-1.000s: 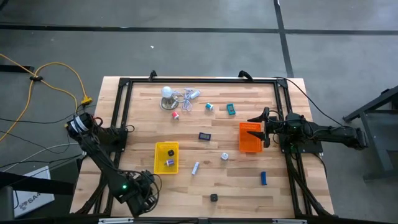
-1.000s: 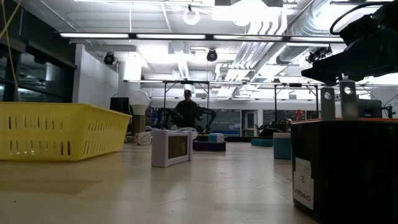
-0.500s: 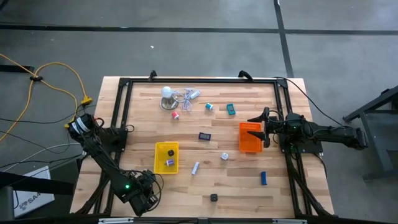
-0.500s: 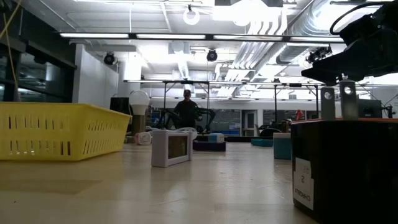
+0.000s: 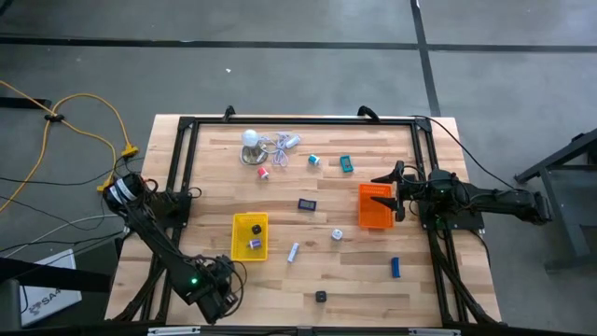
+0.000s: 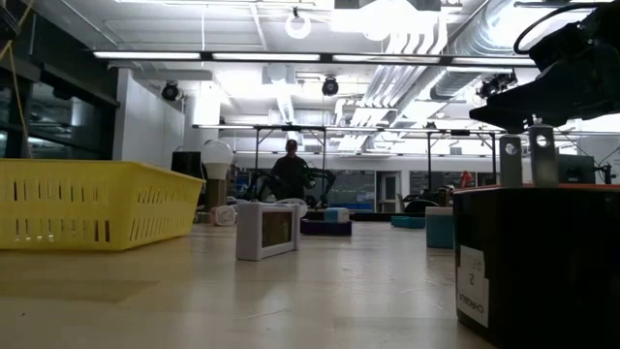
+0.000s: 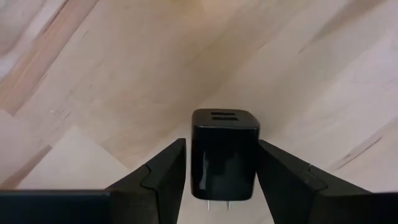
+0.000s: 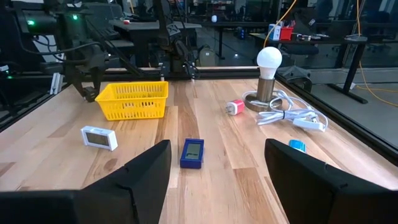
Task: Pick & Place Office items
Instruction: Put the left black charger adapter into the yellow bin
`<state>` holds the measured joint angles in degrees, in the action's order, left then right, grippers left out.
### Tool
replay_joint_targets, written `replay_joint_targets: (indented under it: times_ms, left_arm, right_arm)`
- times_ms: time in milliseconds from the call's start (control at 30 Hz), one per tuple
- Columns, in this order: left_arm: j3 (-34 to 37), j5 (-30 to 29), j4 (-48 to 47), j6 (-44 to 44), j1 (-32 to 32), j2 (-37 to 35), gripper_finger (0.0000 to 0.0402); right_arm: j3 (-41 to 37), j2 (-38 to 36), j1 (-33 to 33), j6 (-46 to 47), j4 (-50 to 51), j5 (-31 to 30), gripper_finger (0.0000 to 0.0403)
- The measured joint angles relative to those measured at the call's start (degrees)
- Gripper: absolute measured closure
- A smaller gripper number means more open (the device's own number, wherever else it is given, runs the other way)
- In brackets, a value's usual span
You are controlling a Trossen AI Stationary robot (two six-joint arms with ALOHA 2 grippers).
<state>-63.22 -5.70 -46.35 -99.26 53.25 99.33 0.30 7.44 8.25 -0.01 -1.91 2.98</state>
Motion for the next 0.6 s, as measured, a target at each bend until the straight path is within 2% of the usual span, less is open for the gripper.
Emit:
replay_joint_targets:
  times_ms: [367,600]
  left_arm:
    - [0.0,0.0,0.2,1.0,0.0,0.6,0.0224]
    - [0.0,-0.1,0.3,1.8,0.0,0.6,0.0254]
  right_arm:
    - [0.0,0.0,0.0,0.0,0.0,0.0,0.0155]
    - [0.0,0.0,0.0,0.0,0.0,0.0,0.0155]
